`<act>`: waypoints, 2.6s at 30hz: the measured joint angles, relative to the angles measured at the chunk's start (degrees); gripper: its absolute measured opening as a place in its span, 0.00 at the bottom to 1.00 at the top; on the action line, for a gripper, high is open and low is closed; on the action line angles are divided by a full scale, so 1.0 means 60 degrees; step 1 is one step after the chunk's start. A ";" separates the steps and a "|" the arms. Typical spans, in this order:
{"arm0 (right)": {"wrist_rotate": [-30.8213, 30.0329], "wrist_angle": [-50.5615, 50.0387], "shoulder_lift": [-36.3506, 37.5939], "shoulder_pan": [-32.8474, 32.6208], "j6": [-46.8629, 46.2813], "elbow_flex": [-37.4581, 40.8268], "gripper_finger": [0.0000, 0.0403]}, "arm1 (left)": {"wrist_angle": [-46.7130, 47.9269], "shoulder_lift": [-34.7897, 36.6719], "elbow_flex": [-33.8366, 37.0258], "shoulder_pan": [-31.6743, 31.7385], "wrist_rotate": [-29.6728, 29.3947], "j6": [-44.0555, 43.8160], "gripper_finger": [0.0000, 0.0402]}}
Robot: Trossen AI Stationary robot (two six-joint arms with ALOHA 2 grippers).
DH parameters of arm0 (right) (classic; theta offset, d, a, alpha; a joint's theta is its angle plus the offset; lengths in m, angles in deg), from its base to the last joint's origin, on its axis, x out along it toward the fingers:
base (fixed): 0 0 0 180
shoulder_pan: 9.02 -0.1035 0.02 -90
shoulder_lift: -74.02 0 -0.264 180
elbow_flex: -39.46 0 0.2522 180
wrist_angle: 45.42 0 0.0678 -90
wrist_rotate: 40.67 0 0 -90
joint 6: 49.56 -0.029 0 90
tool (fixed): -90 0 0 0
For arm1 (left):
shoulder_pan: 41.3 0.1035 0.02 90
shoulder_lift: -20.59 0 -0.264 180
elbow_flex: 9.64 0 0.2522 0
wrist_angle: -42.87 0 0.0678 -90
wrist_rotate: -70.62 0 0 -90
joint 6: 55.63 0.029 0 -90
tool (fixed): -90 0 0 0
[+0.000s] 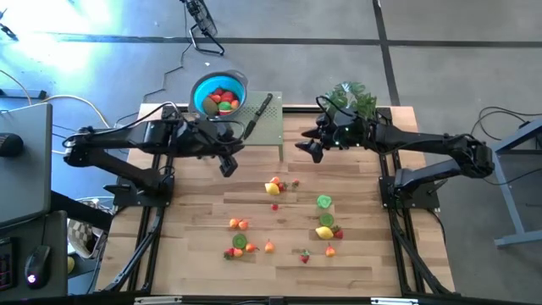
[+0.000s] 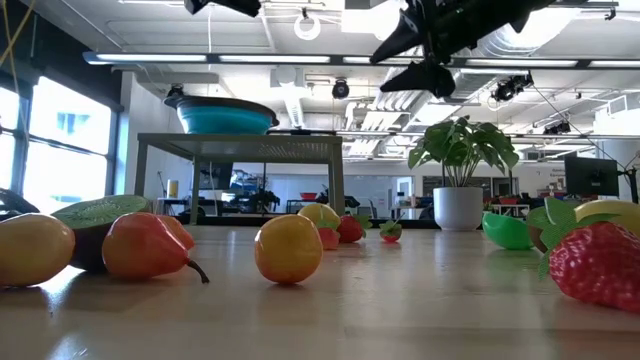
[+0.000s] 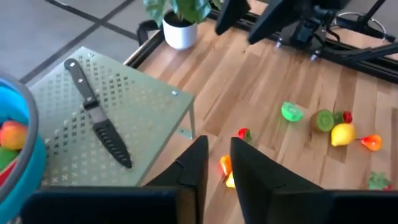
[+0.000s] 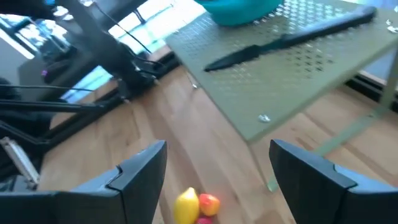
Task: Pick & Place Fruit
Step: Put the orange pear into the strainer bowl on the shelf
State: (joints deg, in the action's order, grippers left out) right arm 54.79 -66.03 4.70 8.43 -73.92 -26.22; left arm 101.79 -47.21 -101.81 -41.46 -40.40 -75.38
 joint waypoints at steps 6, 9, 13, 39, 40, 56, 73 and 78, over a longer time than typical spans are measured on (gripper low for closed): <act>0.0011 0.0291 0.0000 -0.0539 -0.0011 0.0000 0.69 | -0.1413 0.1016 0.1655 0.0000 0.0424 -0.0112 0.02; 0.0003 0.0258 0.0000 -0.0831 -0.0067 0.0000 0.69 | -0.2352 0.1442 0.2456 0.0000 0.0675 -0.0230 0.01; -0.0124 0.0258 0.0000 -0.1164 -0.0234 0.0000 0.69 | -0.3045 0.1774 0.3226 0.0000 0.0700 -0.0256 0.03; 0.1116 -0.1408 -0.0004 -0.1778 0.0016 0.0000 0.69 | -0.4069 0.1640 0.3856 -0.2102 -0.1216 -0.1771 0.02; 0.1118 -0.1126 -0.0004 -0.1816 0.0012 0.0002 0.69 | -0.4050 0.1635 0.3860 -0.2253 -0.1419 -0.1831 0.01; -0.0165 0.2261 -0.0004 -0.2036 0.0856 0.0004 0.69 | -0.2008 0.0880 0.3697 -0.4329 -0.2334 -0.5770 0.00; -0.0248 0.2256 -0.0004 -0.2036 0.0557 0.0003 0.69 | 0.3199 -0.1137 0.1260 -0.4856 -0.0772 -0.6800 0.00; -0.0248 0.2250 -0.0004 -0.2036 0.0747 0.0003 0.69 | 0.3123 -0.1137 0.1299 -0.4856 -0.0388 -0.6040 0.00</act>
State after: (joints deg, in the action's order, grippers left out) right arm 53.30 -52.52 4.68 -3.79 -69.44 -26.20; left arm 120.53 -54.04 -94.01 -70.60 -42.73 -111.62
